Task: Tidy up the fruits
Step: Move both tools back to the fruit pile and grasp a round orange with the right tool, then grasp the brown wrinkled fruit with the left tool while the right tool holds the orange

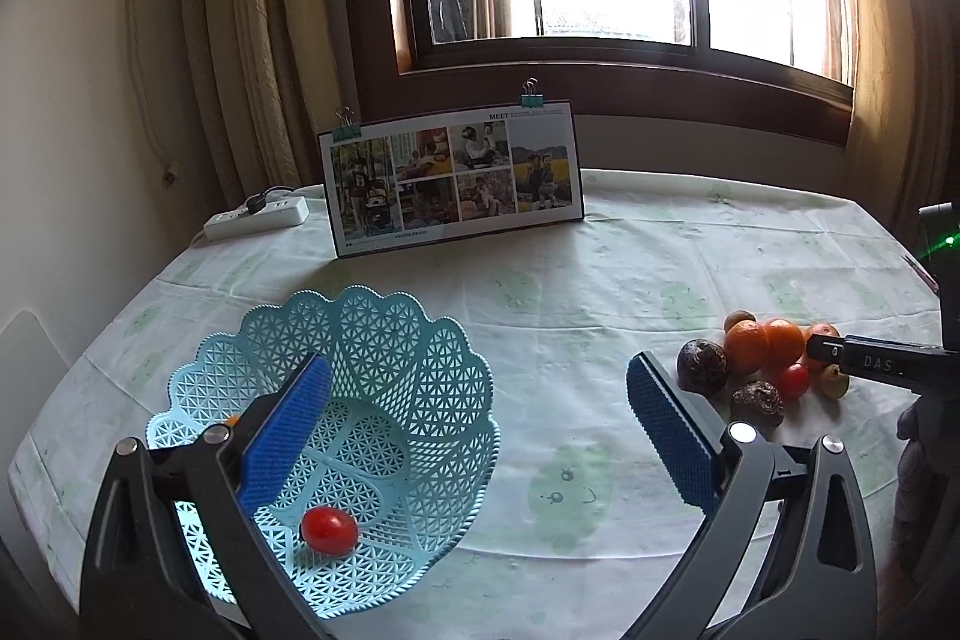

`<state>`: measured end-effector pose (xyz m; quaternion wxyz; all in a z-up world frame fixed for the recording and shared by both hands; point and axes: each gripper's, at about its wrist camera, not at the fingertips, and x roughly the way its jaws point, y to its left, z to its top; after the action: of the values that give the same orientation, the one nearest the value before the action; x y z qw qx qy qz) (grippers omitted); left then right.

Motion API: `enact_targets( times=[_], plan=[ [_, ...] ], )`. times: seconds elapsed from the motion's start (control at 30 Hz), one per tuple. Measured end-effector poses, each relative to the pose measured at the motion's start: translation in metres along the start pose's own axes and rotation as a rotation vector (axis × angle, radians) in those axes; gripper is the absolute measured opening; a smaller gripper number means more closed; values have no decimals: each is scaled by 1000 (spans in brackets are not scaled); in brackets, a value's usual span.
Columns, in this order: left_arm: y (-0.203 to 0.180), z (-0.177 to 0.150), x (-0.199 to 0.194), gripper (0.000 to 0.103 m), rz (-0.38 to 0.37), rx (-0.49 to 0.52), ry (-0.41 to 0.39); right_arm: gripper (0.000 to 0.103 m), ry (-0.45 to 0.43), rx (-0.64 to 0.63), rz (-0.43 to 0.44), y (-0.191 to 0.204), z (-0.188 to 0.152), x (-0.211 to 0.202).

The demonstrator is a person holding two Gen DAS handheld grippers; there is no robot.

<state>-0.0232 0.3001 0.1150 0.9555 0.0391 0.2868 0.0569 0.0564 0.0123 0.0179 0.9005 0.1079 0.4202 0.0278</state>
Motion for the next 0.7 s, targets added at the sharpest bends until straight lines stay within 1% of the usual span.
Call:
enact_targets(
  times=[0.13,0.33,0.53,0.63,0.7],
  plan=[
    [-4,0,6,100,-5,6,13,47,-13,-7,9,1,3,2],
    [-17,0,12,100,-35,24,39,39,-9,-4,34,-1,5,3],
    [-34,4,14,100,-58,58,41,38,-13,24,59,-7,3,0],
    [-49,5,17,100,-77,89,45,38,-36,44,66,-12,5,-7],
    [-59,4,20,100,-102,107,57,38,-58,54,68,-15,7,-13]
  ],
)
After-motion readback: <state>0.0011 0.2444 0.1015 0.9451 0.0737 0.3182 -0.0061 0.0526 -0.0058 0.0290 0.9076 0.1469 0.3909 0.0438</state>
